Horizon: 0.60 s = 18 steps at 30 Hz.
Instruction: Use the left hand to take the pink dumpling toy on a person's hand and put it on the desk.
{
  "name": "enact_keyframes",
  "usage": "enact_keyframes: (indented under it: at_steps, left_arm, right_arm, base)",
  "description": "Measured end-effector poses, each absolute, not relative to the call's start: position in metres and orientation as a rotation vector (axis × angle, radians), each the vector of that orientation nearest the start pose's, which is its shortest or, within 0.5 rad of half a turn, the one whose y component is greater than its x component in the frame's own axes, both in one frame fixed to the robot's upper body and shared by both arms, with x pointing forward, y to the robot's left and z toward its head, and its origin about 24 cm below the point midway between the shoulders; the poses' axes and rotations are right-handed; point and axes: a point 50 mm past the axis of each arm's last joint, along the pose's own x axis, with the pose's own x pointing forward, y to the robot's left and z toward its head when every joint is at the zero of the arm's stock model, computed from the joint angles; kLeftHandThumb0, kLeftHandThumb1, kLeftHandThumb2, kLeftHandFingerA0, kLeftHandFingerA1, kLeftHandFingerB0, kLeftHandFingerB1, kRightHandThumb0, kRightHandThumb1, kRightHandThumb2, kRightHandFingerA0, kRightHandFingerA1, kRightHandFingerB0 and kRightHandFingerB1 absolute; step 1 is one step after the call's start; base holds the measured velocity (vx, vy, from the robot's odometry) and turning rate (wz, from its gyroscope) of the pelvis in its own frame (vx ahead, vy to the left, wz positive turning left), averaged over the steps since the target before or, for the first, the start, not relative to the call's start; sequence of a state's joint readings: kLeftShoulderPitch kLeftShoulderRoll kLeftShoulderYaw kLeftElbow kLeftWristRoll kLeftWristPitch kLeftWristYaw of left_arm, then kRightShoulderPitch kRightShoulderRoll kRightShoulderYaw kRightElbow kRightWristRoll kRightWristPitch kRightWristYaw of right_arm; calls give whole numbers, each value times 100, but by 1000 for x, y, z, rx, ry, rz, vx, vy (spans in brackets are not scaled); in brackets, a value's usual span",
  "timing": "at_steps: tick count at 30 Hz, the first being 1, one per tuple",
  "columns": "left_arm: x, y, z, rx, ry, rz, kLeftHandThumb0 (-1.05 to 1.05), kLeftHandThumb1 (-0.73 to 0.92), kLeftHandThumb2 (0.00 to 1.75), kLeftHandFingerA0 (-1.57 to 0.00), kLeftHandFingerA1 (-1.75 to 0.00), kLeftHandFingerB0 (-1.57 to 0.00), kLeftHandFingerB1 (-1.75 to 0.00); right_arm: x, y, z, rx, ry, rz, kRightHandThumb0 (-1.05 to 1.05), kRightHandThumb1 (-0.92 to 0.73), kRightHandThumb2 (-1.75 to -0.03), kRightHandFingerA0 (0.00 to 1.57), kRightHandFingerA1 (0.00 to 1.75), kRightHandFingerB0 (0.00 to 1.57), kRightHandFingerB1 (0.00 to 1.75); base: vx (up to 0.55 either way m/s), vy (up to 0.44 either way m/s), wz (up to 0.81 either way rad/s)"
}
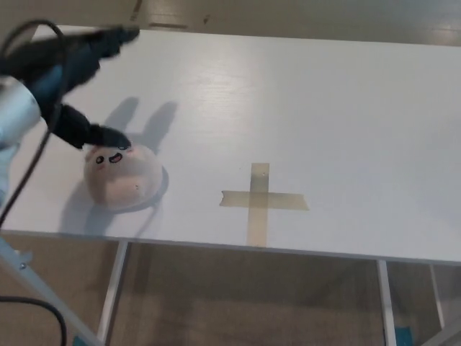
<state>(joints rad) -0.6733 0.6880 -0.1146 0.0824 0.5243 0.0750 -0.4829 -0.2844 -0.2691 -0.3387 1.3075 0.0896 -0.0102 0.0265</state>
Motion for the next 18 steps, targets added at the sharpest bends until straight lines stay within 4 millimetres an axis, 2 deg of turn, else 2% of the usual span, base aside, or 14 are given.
enact_keyframes:
  at_steps: [3,4,5,6,7,8,9,10,11,12,13,16,18]
  left_arm:
    - [325,202,243,1272,-306,-221,-97,47,68,0,-1,0,-11]
    - [320,202,247,1265,-332,-214,-73,38,85,0,-6,0,-14]
    - [314,202,250,1258,-361,-205,-73,38,85,0,-6,0,-14]
    - [308,203,252,1250,-385,-198,-83,45,64,-1,-21,-2,-24]
    - [308,203,252,1250,-385,-198,-83,45,64,-1,-21,-2,-24]
    - [298,204,253,1238,-418,-191,-83,45,64,-1,-21,-2,-24]
    - [293,206,253,1233,-429,-186,-28,21,83,-9,-51,-9,-49]
    - [292,206,253,1232,-431,-186,-49,46,54,-50,-38,-42,-33]
    - [283,207,253,1225,-455,-179,-49,46,54,-50,-38,-42,-33]
    - [273,210,253,1212,-480,-172,-39,50,54,-79,-48,-61,-40]
    - [269,210,252,1209,-486,-170,-36,52,55,-87,-53,-65,-42]
    - [246,216,239,1153,-486,-193,-31,54,55,-85,-53,-66,-43]
    - [239,218,232,1133,-472,-208,-29,54,55,-80,-51,-63,-41]
  right_arm:
    - [185,-269,-120,97,938,-395,-21,-65,-59,58,44,59,46]
    - [185,-269,-120,97,938,-395,-22,-66,-60,57,44,60,47]
    - [185,-269,-120,97,938,-394,-22,-66,-60,57,44,60,47]
    - [185,-269,-120,97,938,-394,-22,-66,-60,58,44,60,47]
    - [185,-269,-120,97,938,-394,-22,-66,-60,58,44,60,47]
    - [185,-269,-121,97,939,-394,-22,-66,-60,58,44,60,47]
    - [185,-269,-120,96,938,-393,-22,-65,-59,58,44,60,47]
    - [185,-269,-120,96,938,-393,-21,-65,-58,59,44,61,47]
    - [185,-269,-121,96,939,-394,-21,-65,-58,59,44,61,47]
    - [185,-269,-121,96,938,-393,-22,-65,-58,59,44,61,47]
    - [185,-269,-121,96,939,-392,-21,-65,-58,59,44,61,47]
    - [185,-269,-121,94,940,-392,-21,-65,-58,59,44,61,47]
    - [185,-269,-121,93,940,-391,-21,-65,-59,59,44,61,47]
  base:
    - [0,0,0]
    - [0,0,0]
    - [0,0,0]
    - [0,0,0]
    - [0,0,0]
    - [0,0,0]
    - [0,0,0]
    - [0,0,0]
    - [0,0,0]
    - [0,0,0]
    - [0,0,0]
    - [0,0,0]
    - [0,0,0]
